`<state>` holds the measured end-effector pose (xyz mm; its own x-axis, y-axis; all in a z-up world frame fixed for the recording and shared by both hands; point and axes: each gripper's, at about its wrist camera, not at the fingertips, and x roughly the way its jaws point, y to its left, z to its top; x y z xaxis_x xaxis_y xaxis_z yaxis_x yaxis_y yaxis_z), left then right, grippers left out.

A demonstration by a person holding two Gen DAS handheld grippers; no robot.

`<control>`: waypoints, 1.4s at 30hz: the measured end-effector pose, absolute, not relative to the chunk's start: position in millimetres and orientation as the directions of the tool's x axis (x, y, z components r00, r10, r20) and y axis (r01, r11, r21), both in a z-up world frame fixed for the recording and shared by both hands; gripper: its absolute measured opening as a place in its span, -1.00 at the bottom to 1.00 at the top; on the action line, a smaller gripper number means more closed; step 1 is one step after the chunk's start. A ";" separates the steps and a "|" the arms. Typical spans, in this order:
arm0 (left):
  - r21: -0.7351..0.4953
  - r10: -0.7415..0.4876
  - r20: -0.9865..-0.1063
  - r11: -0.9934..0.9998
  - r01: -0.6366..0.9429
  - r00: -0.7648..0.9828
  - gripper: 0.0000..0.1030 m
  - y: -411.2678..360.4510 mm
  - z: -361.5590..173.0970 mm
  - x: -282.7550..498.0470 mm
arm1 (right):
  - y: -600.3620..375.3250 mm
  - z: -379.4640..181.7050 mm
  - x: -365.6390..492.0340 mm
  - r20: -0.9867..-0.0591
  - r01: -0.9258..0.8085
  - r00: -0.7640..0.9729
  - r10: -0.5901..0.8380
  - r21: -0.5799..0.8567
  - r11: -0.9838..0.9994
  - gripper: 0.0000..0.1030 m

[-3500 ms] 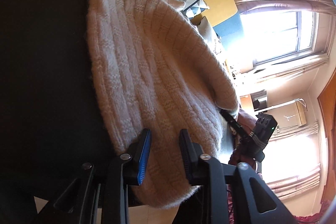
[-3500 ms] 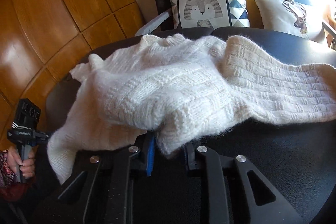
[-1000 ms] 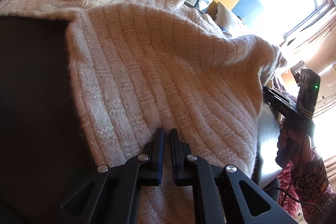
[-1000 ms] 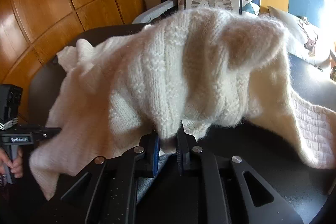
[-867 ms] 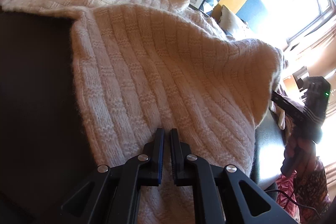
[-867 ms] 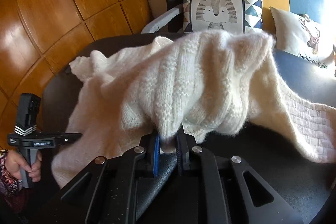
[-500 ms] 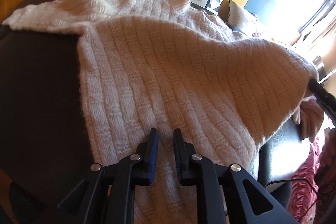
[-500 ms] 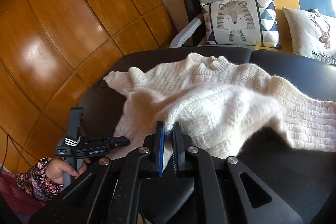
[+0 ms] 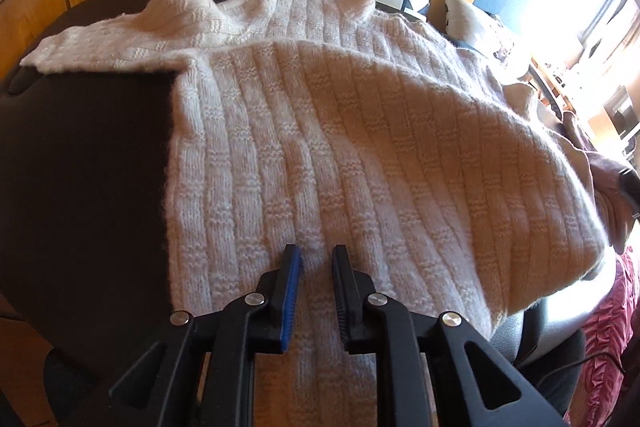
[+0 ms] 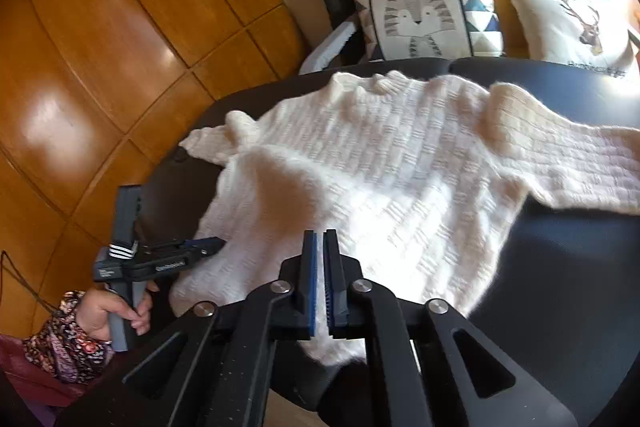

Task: Fold clothes
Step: 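Lift the held sweater edge up off the table with the right gripper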

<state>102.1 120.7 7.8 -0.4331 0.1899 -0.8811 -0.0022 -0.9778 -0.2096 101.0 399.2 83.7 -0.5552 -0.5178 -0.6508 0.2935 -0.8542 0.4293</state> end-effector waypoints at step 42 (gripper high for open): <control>-0.562 0.518 -0.713 -0.825 -0.055 -0.472 -0.79 91.7 17.5 112.0 | 429.9 62.0 103.5 -0.459 0.190 -0.646 -0.609 0.676 -0.712 -0.70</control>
